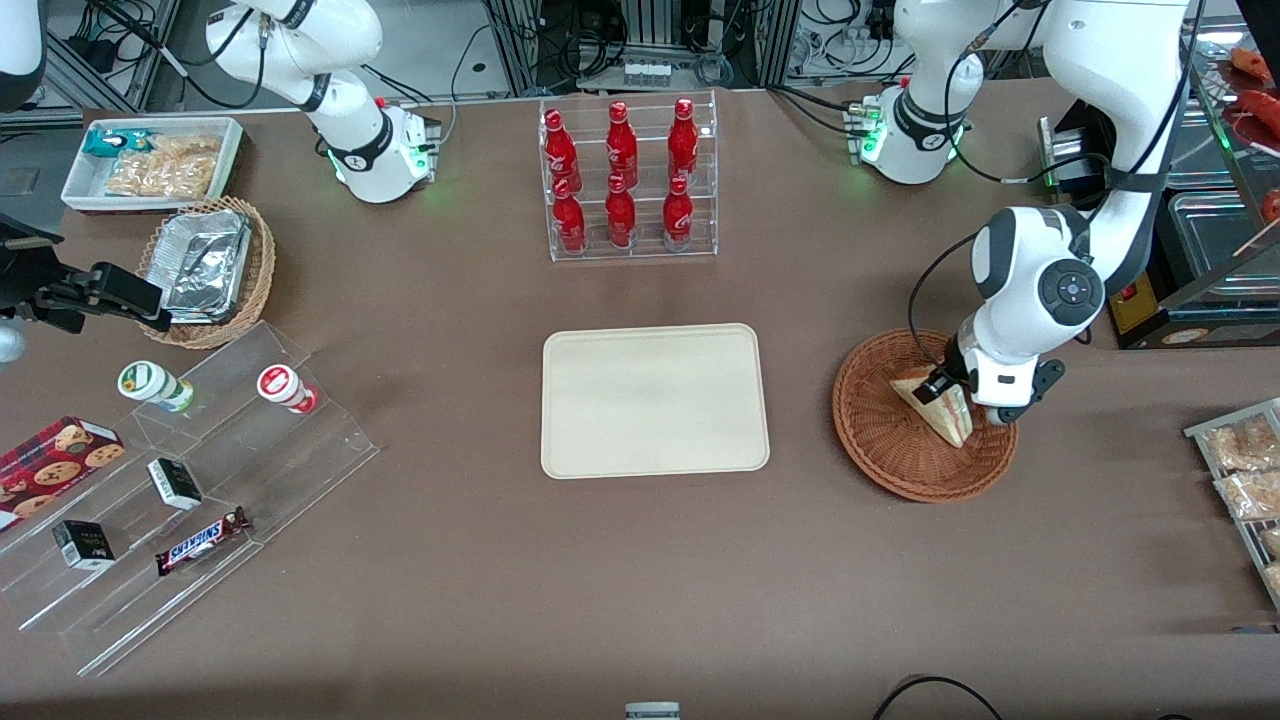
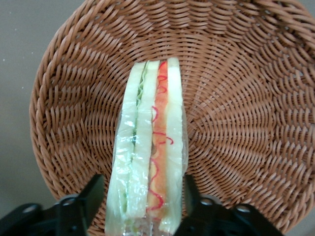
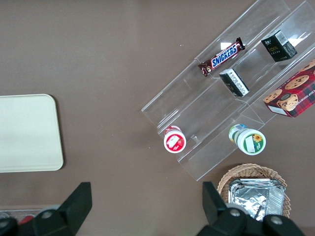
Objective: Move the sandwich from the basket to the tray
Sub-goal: 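Lift the sandwich and carry it over the cream tray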
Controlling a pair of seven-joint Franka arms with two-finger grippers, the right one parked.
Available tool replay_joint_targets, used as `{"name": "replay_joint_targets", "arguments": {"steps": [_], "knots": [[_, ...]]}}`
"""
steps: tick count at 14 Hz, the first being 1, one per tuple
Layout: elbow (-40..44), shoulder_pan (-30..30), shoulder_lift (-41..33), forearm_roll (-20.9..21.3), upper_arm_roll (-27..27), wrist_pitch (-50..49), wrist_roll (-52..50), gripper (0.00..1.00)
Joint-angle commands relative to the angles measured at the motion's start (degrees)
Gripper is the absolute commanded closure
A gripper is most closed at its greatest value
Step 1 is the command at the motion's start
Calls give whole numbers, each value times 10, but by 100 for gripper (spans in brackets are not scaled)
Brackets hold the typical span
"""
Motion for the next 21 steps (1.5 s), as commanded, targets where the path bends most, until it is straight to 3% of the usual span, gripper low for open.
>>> {"name": "replay_joint_targets", "arguments": {"steps": [1, 3, 8, 13, 16, 21], "knots": [[13, 1, -7, -6, 3, -28, -7, 96], [45, 1, -5, -6, 3, -64, -12, 96], [187, -15, 5, -4, 0, -272, 0, 96], [250, -107, 49, 2, 0, -272, 8, 100], [293, -168, 89, 2, 0, -267, 108, 98], [385, -271, 175, 2, 0, -263, 72, 100]]}}
